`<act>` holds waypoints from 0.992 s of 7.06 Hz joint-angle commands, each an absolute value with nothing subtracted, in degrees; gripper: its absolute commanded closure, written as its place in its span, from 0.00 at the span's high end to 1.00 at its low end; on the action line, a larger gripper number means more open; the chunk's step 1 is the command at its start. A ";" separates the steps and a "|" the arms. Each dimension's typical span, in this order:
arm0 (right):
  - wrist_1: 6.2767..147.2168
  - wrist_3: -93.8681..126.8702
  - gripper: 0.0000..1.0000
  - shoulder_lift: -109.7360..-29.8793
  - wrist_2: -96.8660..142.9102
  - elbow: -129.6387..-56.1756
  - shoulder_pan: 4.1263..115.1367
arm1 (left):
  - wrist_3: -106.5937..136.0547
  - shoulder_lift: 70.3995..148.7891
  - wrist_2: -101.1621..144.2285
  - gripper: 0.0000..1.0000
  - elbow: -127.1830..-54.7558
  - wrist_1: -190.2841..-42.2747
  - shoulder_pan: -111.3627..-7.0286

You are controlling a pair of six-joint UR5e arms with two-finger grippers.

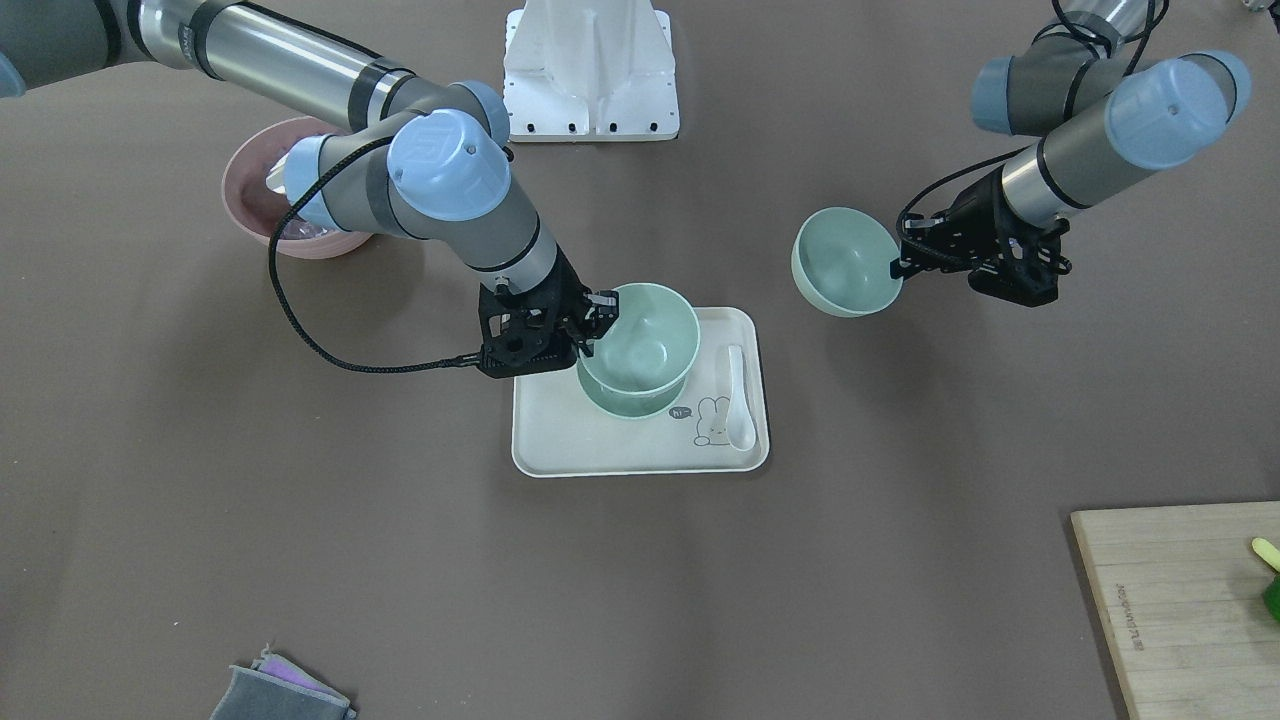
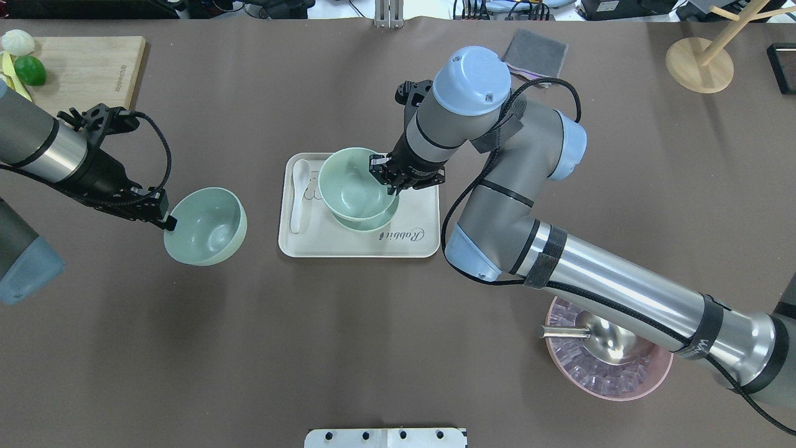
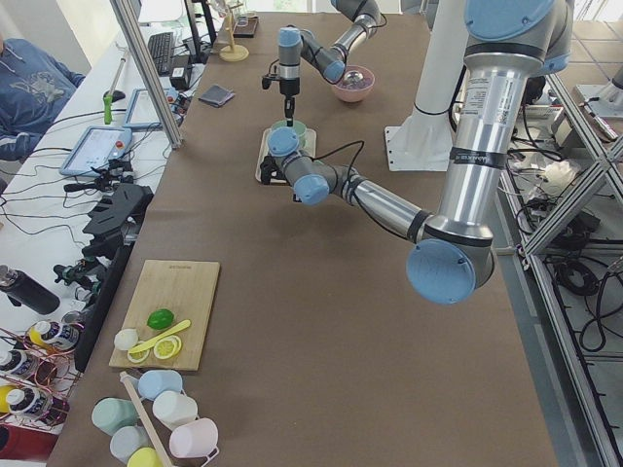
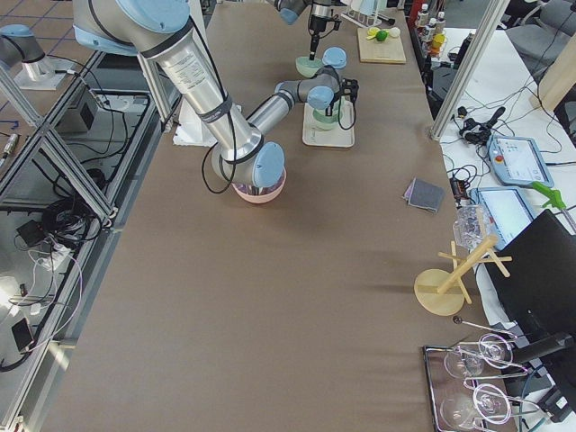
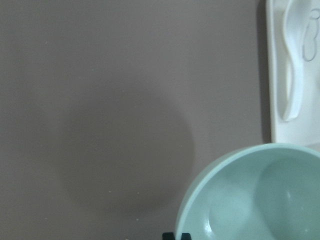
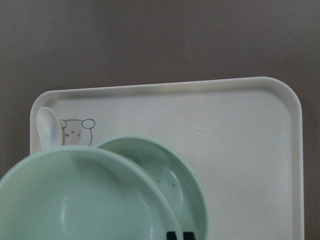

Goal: Stack green bowls together

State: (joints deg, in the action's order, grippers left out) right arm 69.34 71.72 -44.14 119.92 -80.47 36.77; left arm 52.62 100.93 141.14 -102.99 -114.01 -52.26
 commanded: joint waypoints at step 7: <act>68.38 60.78 1.00 -57.97 137.26 -87.79 53.23 | 64.33 124.61 135.93 0.00 -97.40 -100.02 -48.90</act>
State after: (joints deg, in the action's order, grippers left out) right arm 68.15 65.66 -53.54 133.61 -85.63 49.08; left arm 62.66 121.27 139.58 -99.79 -100.37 -51.31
